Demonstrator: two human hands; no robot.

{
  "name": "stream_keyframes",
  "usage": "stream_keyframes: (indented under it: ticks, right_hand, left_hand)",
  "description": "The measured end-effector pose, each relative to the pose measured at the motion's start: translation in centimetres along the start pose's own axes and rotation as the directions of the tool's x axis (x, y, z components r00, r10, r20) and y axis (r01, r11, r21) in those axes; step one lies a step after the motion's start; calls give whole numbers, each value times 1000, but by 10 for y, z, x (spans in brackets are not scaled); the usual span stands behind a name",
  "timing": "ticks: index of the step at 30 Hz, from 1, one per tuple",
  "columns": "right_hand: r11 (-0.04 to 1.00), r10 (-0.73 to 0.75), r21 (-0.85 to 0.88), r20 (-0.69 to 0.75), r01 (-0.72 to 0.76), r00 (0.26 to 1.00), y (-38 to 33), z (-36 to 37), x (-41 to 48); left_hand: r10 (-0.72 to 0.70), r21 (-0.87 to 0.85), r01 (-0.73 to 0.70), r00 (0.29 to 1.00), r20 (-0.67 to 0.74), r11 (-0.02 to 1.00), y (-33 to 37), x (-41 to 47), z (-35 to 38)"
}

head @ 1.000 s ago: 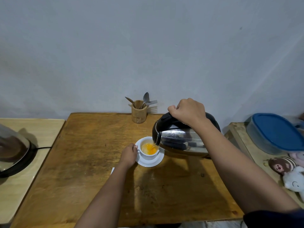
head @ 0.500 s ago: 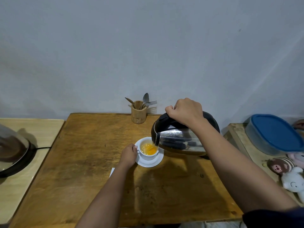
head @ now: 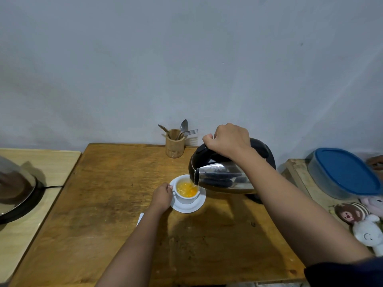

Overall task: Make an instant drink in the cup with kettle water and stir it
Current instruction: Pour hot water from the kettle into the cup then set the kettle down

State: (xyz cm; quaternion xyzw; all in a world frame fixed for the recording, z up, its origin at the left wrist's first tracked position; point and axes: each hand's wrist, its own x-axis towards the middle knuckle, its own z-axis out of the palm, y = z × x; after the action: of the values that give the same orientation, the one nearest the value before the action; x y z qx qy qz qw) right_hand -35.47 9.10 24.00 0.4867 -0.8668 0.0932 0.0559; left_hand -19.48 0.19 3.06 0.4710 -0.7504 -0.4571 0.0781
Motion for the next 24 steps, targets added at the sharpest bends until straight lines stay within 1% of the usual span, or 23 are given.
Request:
stream_keyframes:
  ticks: [14,24]
  right_hand:
    - [1000,-26,-8,15,27,1000,-7,2,0]
    - [1000,-14,-4,23,14,1000,-6,1,0]
  left_hand:
    - [-2,8,2,1000,8,1000,1,0,-2]
    - [-12,-3,12,1000,20,1000,2,1,-1]
